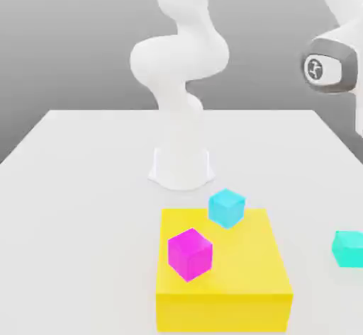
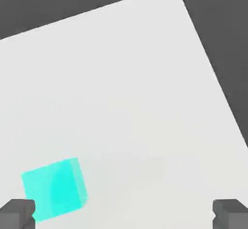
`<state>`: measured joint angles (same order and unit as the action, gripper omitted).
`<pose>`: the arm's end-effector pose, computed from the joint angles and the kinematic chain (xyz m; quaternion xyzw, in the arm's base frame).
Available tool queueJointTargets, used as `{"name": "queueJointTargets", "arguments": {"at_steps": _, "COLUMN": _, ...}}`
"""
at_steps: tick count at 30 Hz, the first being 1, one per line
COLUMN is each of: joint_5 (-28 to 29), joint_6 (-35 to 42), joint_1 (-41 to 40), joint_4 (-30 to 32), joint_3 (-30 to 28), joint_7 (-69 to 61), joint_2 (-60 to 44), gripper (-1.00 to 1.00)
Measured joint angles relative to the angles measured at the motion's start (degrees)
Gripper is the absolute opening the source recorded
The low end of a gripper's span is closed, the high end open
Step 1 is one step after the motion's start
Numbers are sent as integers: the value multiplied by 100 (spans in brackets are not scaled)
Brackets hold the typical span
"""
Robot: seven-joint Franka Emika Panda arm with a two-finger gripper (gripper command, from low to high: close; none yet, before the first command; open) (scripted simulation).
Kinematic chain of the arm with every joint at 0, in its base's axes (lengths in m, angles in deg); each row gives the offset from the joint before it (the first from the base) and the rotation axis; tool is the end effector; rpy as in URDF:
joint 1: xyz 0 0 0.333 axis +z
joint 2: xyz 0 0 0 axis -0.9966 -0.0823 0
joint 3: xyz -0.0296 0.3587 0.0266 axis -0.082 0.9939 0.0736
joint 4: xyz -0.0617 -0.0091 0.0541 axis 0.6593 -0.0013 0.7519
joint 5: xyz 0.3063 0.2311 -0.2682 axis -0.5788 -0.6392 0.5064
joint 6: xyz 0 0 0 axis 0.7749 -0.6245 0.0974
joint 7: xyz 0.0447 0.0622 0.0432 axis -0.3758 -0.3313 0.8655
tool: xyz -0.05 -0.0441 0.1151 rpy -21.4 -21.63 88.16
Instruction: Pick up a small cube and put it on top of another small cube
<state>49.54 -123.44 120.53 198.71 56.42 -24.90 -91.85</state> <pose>0.3914 0.3613 0.2108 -0.9598 -0.2759 -0.0293 0.0429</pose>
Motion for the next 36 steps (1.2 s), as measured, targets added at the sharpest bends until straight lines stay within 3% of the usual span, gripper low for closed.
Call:
{"name": "queueJointTargets", "arguments": {"at_steps": 4, "joint_5": 757, "joint_6": -335, "joint_1": 356, "joint_4": 116, "joint_3": -37, "joint_7": 104, "joint_2": -662, "gripper": 0}}
{"name": "queueJointTargets", "arguments": {"at_steps": 8, "joint_5": 1083, "joint_6": -953, "joint_1": 585, "joint_4": -5, "joint_3": -251, "joint_7": 269, "joint_2": -1471, "gripper": 0}}
{"name": "queueJointTargets", "arguments": {"at_steps": 9, "joint_5": 1119, "joint_6": -1107, "joint_1": 625, "joint_4": -40, "joint_3": -299, "joint_7": 298, "joint_2": -1665, "gripper": -100}}
{"name": "queueJointTargets", "arguments": {"at_steps": 16, "joint_5": 1143, "joint_6": -1129, "joint_1": 630, "joint_4": -48, "joint_3": -306, "joint_7": 315, "joint_2": -1703, "gripper": -100}}
{"name": "queueJointTargets", "arguments": {"at_steps": 21, "joint_5": 862, "joint_6": -405, "joint_1": 494, "joint_4": 129, "joint_3": -138, "joint_7": 95, "joint_2": -801, "gripper": -100}}
{"name": "queueJointTargets", "arguments": {"at_steps": 28, "joint_5": 405, "joint_6": 659, "joint_1": -722, "joint_4": 257, "joint_3": -810, "joint_7": -866, "joint_2": 427, "gripper": -100}}
{"name": "queueJointTargets", "arguments": {"at_steps": 36, "joint_5": 678, "joint_6": 1744, "joint_1": -2065, "joint_4": 428, "joint_3": -1645, "joint_7": -1486, "joint_2": 1672, "gripper": -100}}
